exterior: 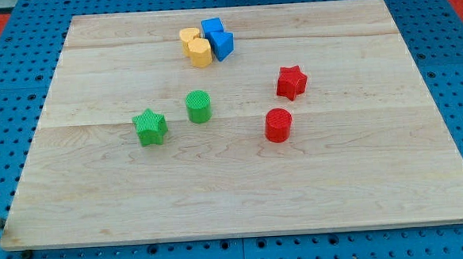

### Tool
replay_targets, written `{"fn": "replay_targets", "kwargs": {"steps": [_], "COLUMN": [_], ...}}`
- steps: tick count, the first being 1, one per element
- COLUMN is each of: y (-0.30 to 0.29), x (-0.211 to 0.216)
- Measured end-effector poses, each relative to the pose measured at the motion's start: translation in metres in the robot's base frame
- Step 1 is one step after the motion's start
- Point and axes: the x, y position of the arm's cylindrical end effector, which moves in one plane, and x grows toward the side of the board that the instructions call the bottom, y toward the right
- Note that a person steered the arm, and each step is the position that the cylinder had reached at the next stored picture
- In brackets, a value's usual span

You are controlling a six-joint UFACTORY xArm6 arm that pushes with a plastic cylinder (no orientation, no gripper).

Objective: Place the green blocks towards the center of the board

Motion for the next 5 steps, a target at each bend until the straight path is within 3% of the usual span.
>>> {"fn": "replay_targets", "kwargs": {"steps": [1,3,5], "y": [0.002,0.159,0.172], "x": [-0.026,-0.086,-0.131]}}
